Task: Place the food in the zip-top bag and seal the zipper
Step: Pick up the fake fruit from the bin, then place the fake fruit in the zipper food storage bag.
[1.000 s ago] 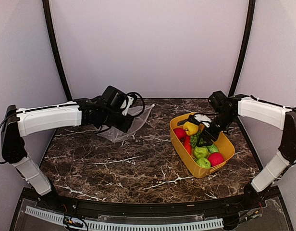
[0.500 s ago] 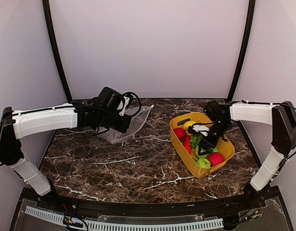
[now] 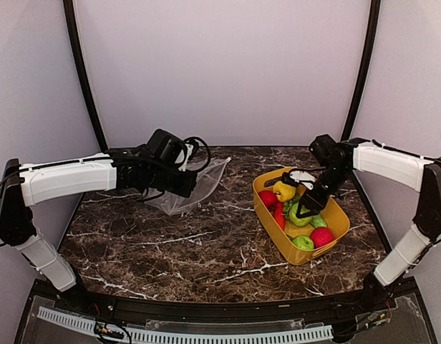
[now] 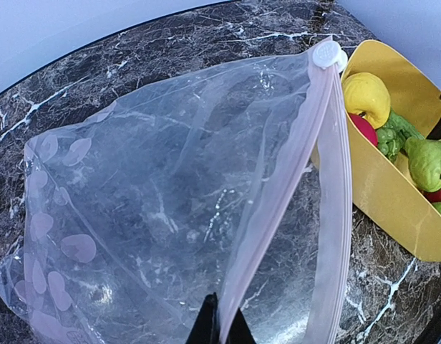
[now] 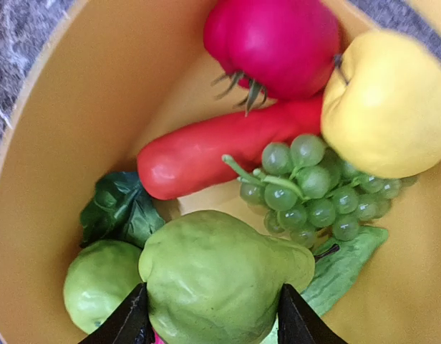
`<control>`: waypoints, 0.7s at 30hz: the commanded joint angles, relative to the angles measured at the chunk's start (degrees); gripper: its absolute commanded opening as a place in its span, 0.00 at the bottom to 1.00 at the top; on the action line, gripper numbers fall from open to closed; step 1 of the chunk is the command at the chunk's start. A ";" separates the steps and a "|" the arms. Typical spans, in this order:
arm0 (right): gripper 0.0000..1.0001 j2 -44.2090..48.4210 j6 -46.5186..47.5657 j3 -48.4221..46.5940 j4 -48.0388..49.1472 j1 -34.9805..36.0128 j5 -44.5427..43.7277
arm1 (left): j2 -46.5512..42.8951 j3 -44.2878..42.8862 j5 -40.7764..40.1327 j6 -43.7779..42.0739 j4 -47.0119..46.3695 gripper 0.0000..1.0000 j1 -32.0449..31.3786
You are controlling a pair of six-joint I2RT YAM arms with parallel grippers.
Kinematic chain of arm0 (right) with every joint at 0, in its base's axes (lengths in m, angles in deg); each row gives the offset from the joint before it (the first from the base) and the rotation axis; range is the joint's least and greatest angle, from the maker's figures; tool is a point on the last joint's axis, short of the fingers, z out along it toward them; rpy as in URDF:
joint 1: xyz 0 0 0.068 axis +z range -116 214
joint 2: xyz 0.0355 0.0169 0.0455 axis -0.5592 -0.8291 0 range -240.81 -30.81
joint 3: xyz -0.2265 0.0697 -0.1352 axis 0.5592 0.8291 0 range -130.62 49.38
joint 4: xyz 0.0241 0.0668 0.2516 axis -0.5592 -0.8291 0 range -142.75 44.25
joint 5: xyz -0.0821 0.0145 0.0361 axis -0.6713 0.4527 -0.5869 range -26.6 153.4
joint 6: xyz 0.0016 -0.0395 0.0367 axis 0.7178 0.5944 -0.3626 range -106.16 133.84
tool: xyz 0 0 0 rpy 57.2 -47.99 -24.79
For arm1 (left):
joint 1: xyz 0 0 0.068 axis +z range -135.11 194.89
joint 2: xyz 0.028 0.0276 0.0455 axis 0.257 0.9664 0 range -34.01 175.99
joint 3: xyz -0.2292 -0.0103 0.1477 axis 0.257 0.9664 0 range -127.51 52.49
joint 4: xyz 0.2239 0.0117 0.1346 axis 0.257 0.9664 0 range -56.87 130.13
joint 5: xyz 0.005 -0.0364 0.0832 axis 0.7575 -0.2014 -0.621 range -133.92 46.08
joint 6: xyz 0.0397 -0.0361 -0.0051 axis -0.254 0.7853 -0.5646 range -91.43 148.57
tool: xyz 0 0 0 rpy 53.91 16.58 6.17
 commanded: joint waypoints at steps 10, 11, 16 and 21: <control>0.40 7.21 -0.06 -15.86 -2.78 0.34 21.99 | 4.89 -6.64 2.20 4.54 0.67 0.03 -0.15; 0.40 6.89 -0.55 -16.53 -2.07 0.74 23.41 | 5.16 -7.01 2.33 4.73 0.62 0.03 -0.15; 0.39 4.89 -4.60 -19.65 3.43 3.62 30.73 | 6.35 -7.88 3.76 6.87 -0.28 0.03 -0.15; 0.39 0.29 -10.88 -25.23 8.68 8.09 37.23 | 6.03 -7.10 5.60 9.03 -2.26 0.03 -0.15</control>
